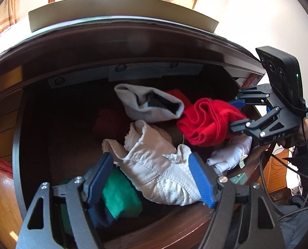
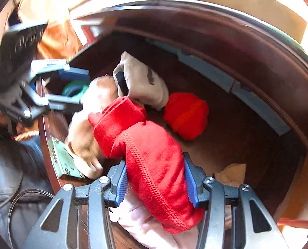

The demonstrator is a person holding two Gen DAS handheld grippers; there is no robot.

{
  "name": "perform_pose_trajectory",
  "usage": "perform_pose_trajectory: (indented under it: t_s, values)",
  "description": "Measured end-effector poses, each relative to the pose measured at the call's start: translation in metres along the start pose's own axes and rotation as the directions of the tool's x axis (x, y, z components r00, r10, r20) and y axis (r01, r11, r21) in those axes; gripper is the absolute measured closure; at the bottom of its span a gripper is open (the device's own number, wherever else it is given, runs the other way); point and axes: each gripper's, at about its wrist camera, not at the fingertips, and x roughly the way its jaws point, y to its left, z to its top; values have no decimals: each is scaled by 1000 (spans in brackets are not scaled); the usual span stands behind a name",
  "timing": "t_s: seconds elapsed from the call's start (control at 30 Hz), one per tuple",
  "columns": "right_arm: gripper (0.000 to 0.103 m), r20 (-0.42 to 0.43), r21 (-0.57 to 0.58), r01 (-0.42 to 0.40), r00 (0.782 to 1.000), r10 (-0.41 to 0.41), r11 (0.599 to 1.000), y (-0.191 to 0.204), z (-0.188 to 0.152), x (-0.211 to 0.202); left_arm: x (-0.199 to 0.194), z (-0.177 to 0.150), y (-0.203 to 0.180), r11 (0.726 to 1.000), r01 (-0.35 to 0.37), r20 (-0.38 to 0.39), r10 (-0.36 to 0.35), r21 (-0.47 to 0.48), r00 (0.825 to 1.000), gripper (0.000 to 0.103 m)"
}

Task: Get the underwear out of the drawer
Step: 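Grasp the white lace underwear with the left gripper while the right holds the red garment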

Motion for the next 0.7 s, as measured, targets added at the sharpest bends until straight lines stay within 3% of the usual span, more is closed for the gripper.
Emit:
perform_pose_trajectory:
  t_s: [0.17,0.43,0.7]
  values:
    - [53,52,65,-40,998,37,997,-24,5,-18,17,5,-9,1000,-7,-60,8,19,998,27]
    - [53,129,137,-82,990,65,987,-41,2,-24,40,15,-6,997,34,-169,-45,-69,985,27]
    - [53,132,138,-86,989,68,987,-45,3,-31,65,28,-26,999,-35,-278,43,33,960,27]
